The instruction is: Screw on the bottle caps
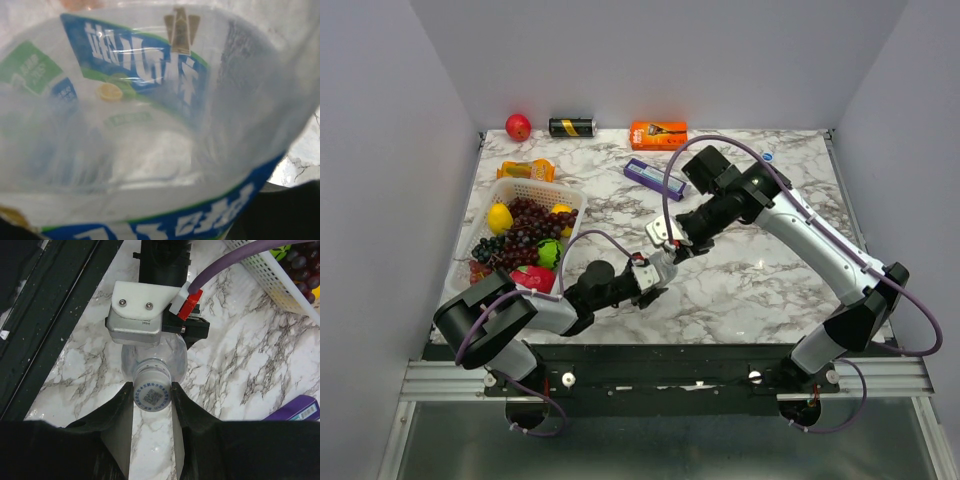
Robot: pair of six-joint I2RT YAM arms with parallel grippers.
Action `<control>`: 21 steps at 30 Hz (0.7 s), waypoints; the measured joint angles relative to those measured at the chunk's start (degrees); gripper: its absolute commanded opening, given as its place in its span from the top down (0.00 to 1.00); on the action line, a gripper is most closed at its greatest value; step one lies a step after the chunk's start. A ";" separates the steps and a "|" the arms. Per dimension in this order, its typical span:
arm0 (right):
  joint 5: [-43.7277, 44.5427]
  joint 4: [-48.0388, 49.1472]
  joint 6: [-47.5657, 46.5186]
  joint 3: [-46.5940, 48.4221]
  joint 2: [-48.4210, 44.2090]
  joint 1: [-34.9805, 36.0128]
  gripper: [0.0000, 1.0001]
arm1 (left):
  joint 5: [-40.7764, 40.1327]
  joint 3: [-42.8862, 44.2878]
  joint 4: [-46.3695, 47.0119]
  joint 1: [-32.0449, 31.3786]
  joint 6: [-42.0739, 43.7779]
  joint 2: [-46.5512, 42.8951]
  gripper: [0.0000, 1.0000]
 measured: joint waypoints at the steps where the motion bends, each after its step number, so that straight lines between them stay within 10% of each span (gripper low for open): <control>1: 0.11 0.07 0.66 0.07 0.00 0.09 0.69 | -0.22 0.00 0.02 0.00 -0.13 0.00 1.00; 21: 8.72 4.66 14.62 0.09 0.17 3.85 0.73 | -4.31 0.04 -0.31 -0.39 -3.48 -0.11 1.00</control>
